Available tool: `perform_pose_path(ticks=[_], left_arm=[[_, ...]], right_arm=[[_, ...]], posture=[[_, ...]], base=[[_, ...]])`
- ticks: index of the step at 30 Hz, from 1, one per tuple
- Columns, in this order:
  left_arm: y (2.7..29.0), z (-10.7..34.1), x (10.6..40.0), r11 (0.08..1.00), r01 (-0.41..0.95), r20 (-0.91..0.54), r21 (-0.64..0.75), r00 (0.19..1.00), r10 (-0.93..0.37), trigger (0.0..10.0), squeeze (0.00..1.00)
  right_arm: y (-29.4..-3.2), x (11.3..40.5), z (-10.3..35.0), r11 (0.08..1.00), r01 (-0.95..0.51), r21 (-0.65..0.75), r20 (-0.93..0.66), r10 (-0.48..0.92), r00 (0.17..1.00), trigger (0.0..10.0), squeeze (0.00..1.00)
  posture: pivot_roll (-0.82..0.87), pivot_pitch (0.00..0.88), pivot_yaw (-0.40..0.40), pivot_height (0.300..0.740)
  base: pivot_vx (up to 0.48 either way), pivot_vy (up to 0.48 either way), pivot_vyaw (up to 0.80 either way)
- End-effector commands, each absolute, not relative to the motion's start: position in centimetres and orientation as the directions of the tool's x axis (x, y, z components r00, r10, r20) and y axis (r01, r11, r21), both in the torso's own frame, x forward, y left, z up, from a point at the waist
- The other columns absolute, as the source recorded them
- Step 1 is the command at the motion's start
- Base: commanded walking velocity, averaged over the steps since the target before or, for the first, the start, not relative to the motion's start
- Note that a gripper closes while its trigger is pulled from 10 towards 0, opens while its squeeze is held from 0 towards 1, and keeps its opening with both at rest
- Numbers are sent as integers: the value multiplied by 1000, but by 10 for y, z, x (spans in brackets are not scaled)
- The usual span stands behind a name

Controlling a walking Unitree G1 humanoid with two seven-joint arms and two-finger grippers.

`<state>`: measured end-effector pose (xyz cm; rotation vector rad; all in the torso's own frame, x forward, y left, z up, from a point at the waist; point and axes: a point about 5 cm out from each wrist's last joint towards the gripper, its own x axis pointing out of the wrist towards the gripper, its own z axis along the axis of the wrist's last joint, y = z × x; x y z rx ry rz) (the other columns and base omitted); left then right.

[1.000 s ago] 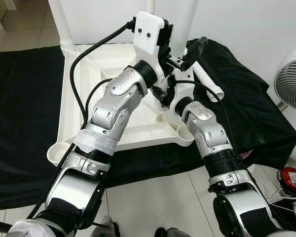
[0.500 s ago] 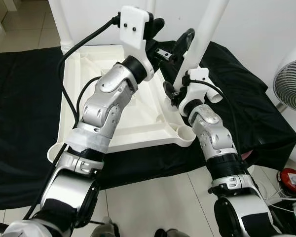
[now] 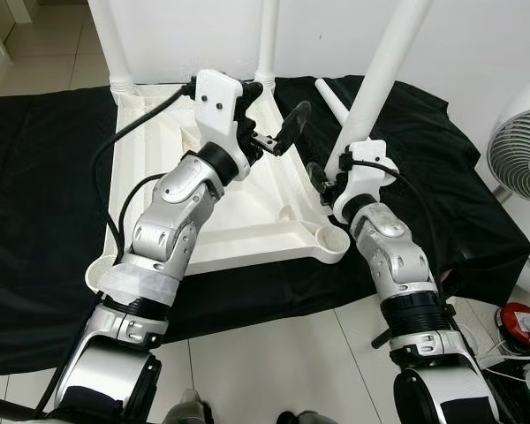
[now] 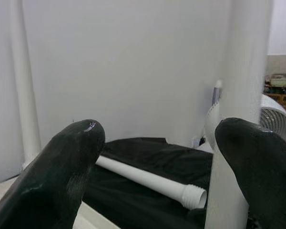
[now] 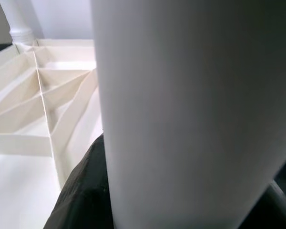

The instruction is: Building children table

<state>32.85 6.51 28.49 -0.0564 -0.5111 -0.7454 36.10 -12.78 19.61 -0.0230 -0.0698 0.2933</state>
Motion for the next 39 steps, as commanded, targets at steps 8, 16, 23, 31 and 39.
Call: perform_pose_path(ticks=[8, 16, 23, 31, 39], left_arm=[[43, 291, 313, 579, 770, 434, 268, 440, -786, 10000, 0], [24, 301, 297, 441, 837, 426, 324, 288, -858, 10000, 0], [7, 310, 281, 277, 888, 400, 367, 118, -909, 10000, 0], [-7, 314, 286, 251, 879, 344, 406, 107, -933, 10000, 0], [-4, 324, 311, 379, 842, 343, 384, 251, -905, 10000, 0]], right_arm=[[-124, 366, 198, 936, -331, -118, 28, 337, 941, 10000, 0], [-122, 371, 202, 911, -374, -174, -8, 378, 926, 10000, 0], [-122, 377, 207, 881, -406, -241, -44, 408, 912, 10000, 0], [-117, 379, 214, 823, -427, -374, -32, 449, 893, 10000, 0], [-110, 371, 222, 759, -407, -508, 53, 500, 865, 10000, 0]], posture=[[30, 6, -36, 740], [33, 7, -39, 740], [32, 10, -39, 740], [36, 16, -37, 740], [33, 18, -31, 740]], base=[[0, 0, 0], [0, 0, 0], [0, 0, 0], [0, 0, 0], [0, 0, 0]])
